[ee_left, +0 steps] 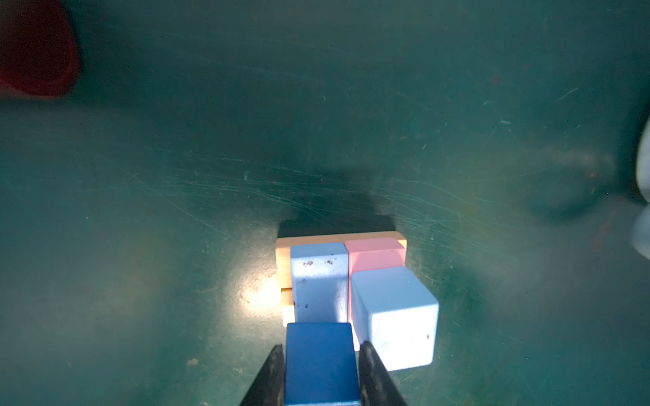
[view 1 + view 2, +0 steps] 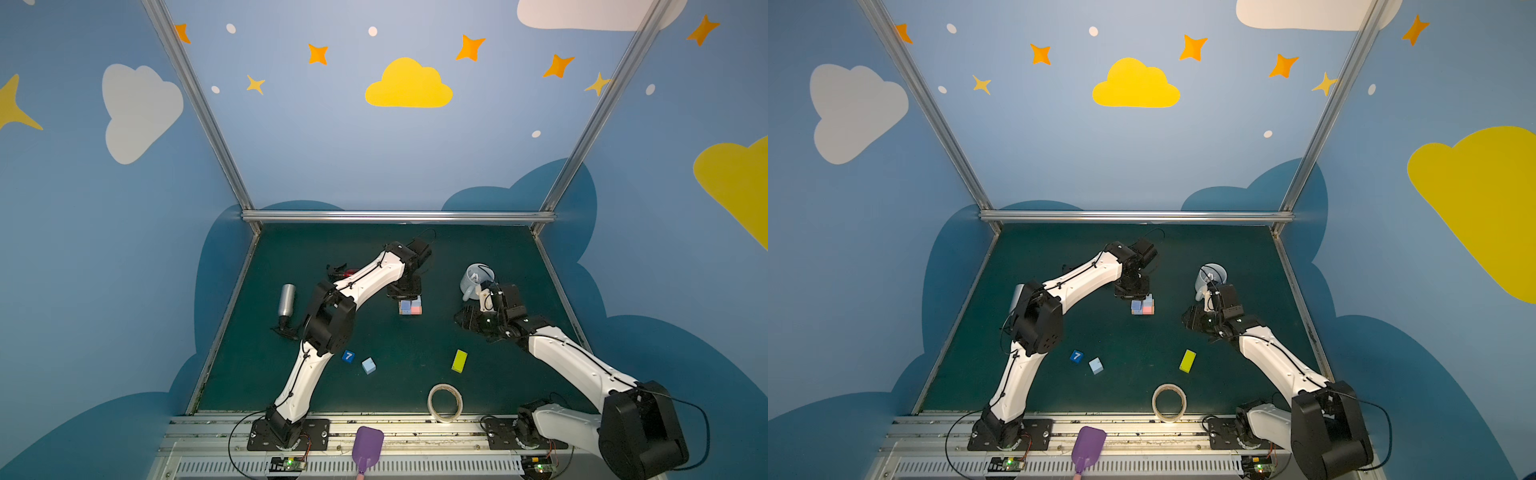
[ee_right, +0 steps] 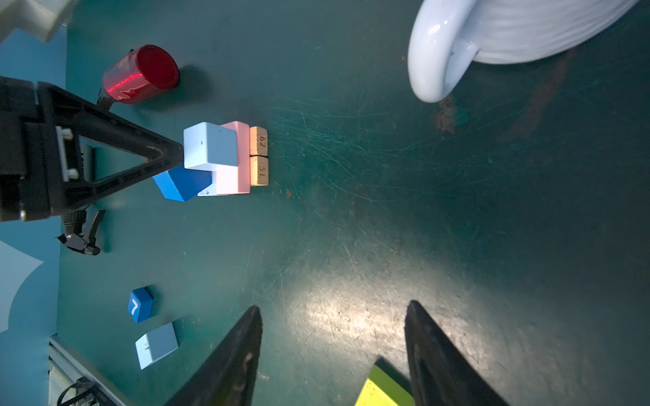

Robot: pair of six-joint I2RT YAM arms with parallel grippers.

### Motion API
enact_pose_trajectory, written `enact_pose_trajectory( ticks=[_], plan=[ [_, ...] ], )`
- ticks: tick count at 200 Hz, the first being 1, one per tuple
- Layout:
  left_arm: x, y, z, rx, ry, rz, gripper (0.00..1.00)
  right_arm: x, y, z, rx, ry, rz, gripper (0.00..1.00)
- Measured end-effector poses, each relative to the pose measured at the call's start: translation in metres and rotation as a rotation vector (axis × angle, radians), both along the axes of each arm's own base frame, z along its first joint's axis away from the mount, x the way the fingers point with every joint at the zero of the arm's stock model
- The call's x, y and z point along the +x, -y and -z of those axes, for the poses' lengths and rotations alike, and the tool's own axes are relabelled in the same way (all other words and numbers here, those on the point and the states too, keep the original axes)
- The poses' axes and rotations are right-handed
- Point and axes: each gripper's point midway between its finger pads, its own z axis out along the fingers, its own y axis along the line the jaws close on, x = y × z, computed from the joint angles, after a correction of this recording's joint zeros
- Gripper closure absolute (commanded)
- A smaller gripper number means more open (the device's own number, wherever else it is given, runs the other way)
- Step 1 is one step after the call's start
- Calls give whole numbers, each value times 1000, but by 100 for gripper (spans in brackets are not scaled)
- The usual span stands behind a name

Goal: Build the wood block tower
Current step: 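Lower the bright blue cube beside the pale blue cube on the stack, then open and raise the left gripper while the right gripper moves toward the stack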

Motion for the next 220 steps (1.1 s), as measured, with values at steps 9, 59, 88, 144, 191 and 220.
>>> enact_pose_trajectory(
  ticks=[9,59,88,144,191,220],
  plan=[
    [0,0,0,0,0,1,65,0,0,0,0,0,0,37],
    [5,3,4,4,2,0,64,0,0,-1,1,2,1,37],
    [8,5,9,11,0,-1,64,0,0,-1,1,3,1,37],
    [9,2,7,25,4,-6,62,0,1,-2,2,7,3,37],
    [9,1,6,30,8,-9,61,0,1,-2,2,6,4,37],
    [11,1,2,32,17,-11,59,0,1,-2,2,6,4,37]
  ],
)
